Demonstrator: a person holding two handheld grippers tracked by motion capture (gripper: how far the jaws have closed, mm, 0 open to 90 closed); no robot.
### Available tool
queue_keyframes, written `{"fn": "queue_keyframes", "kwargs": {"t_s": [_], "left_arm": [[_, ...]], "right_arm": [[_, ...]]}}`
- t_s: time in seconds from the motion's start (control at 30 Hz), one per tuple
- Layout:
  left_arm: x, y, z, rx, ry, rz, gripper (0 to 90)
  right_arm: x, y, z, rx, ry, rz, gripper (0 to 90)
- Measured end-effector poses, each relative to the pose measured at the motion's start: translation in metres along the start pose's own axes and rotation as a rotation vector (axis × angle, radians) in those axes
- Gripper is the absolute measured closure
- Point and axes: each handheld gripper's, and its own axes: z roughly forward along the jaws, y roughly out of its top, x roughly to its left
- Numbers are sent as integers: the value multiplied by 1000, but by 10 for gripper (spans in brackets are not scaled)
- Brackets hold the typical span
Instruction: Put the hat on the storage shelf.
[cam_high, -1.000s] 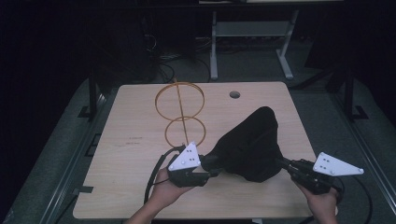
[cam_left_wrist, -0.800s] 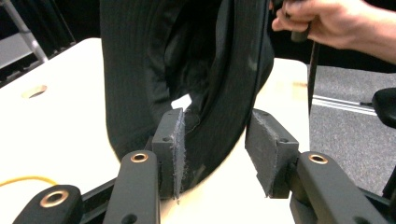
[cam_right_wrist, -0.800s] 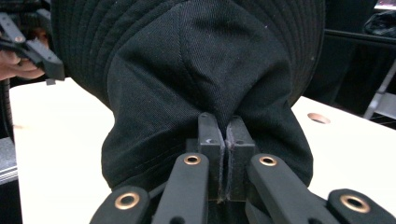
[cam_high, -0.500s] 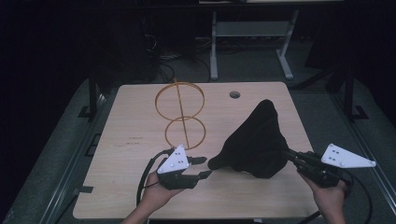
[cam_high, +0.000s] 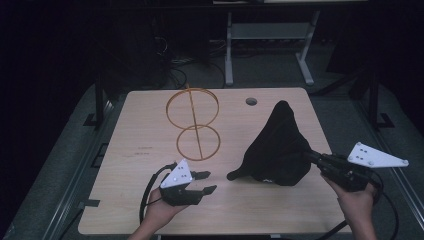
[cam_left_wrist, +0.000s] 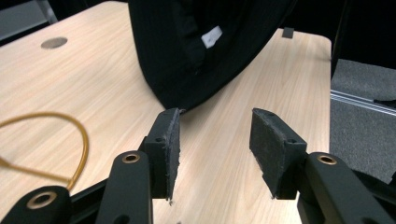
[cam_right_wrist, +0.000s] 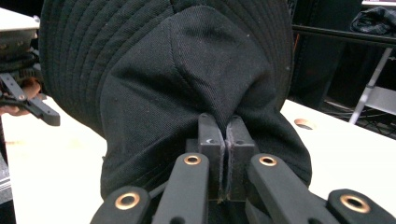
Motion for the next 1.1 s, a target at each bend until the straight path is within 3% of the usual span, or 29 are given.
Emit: {"fn": "queue_keyframes", "kwargs": {"t_s": [0.13,0.4,0.7,1.1], "left_arm": [[4,-9,-2,2,9,-22,509],[9,-19,-4,12,25,-28,486],[16,-24,-8,4,34,-48,459],[18,-27,-5,6,29,-54,444]], "right_arm": [[-2,7,2,7,1,7,881],[-6,24,10,25,-7,19,881],[-9,41,16,45,5,20,881],[-12,66,21,30,6,29,881]]}}
